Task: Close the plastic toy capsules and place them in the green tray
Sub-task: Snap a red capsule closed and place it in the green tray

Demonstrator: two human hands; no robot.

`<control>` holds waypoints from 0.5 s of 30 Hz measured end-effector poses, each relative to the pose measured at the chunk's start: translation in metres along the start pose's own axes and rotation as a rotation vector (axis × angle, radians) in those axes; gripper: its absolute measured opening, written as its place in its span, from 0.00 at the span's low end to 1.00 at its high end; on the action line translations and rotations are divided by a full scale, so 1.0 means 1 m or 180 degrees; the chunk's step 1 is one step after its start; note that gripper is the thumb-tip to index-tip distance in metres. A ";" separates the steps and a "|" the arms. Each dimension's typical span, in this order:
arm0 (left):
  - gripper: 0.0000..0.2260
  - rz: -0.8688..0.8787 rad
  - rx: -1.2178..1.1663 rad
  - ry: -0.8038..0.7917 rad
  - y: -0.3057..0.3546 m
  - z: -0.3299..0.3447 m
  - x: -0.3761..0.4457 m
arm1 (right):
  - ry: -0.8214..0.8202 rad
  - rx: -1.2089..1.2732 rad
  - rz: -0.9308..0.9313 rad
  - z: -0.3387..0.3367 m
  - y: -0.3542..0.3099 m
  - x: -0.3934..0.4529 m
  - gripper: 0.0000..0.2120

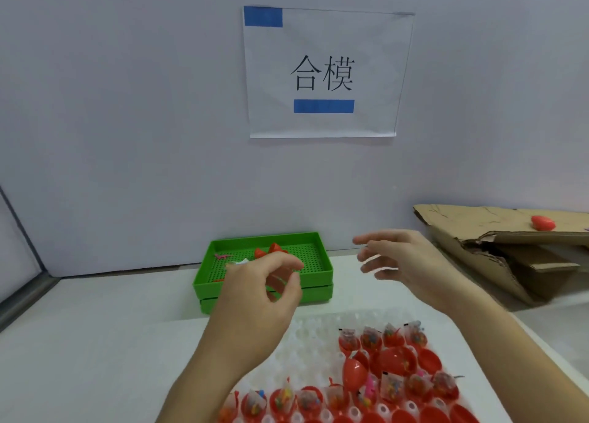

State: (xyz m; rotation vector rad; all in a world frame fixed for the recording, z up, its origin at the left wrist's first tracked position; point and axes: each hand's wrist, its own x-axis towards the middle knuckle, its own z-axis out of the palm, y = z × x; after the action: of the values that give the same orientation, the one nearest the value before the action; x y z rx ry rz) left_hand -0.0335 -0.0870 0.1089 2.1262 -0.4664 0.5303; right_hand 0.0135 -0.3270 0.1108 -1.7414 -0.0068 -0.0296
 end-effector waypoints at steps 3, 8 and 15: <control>0.07 0.0000 0.0118 -0.0229 -0.002 0.002 -0.001 | -0.0599 -0.1296 -0.0197 0.008 -0.003 -0.015 0.09; 0.05 -0.0175 0.0314 -0.1160 -0.007 0.008 -0.003 | -0.1011 -0.2270 -0.0299 0.009 -0.007 -0.021 0.08; 0.12 -0.0579 0.0645 -0.2091 -0.006 0.025 -0.013 | -0.1404 -0.2733 -0.0233 0.009 -0.002 -0.023 0.06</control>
State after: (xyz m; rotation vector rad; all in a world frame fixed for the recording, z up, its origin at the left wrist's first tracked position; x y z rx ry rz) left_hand -0.0366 -0.1029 0.0844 2.4888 -0.5852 -0.2549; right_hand -0.0090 -0.3174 0.1111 -2.5697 -0.4370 0.3444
